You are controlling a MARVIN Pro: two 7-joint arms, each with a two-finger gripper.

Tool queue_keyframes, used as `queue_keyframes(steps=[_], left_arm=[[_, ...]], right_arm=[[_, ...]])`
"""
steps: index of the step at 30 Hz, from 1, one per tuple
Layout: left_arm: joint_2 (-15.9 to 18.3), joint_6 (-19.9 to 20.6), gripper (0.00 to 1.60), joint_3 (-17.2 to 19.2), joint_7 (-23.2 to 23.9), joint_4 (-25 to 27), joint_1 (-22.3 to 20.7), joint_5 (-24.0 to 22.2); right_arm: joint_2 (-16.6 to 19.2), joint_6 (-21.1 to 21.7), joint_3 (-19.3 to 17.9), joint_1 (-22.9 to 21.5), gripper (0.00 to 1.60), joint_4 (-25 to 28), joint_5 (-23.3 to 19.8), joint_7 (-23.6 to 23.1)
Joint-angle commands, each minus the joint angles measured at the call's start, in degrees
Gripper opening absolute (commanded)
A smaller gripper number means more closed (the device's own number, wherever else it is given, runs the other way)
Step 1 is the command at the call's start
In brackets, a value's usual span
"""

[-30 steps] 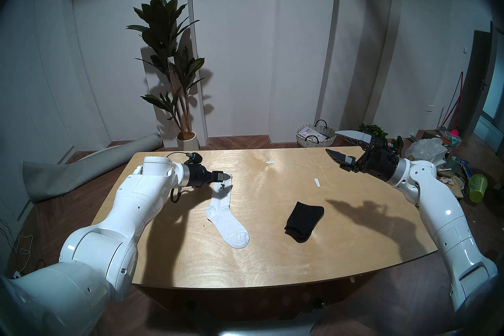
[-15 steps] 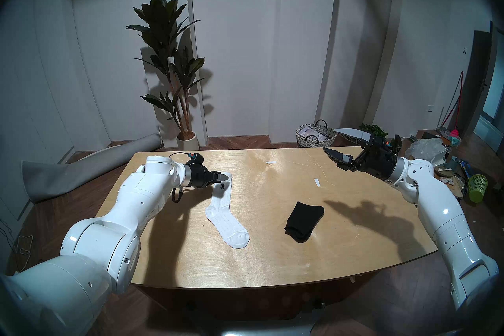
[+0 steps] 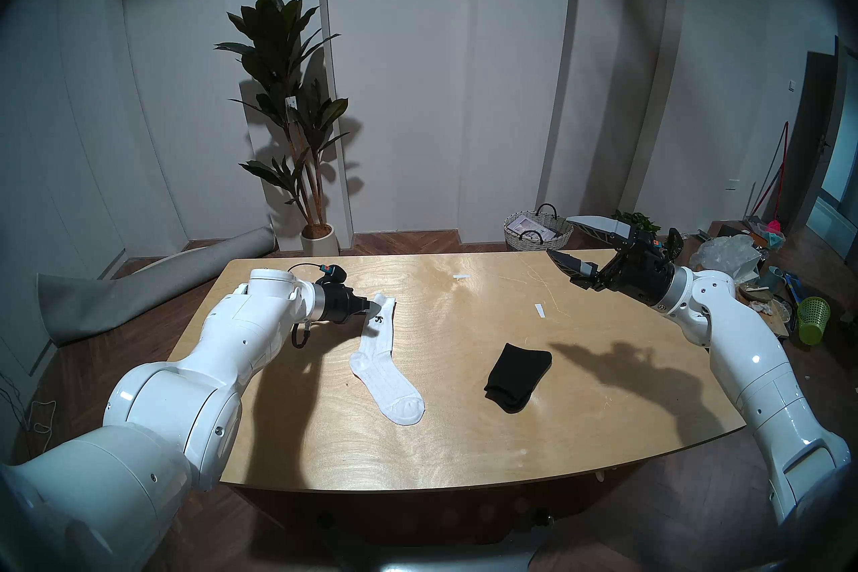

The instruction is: Fold socks in half once and place them neatly on the table

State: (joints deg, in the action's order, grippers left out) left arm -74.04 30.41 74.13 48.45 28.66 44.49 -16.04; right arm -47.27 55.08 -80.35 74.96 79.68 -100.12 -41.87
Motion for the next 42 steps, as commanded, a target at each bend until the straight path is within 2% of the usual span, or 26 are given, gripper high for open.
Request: queue_keyframes(steps=[1,17,42], left_arm=[[0.8,-1.4,0.0,0.9,0.3,0.0,-4.5,-0.3],[1.2,-4.2,0.0,2.3,0.9,-1.9,-7.2,-0.8],[4.0,-12.6,0.0,5.0,8.2,-3.4,-6.2,-2.9]], right_arm=[[0.4,-0.1,0.5,-1.0,1.6,0.8,-2.0,-0.8],[1.5,-0.1,3.9,-1.6,1.6,0.4,-5.3,-1.2],[3.9,-0.1,13.2,-6.0,1.6,-0.6,-13.2,-1.1]])
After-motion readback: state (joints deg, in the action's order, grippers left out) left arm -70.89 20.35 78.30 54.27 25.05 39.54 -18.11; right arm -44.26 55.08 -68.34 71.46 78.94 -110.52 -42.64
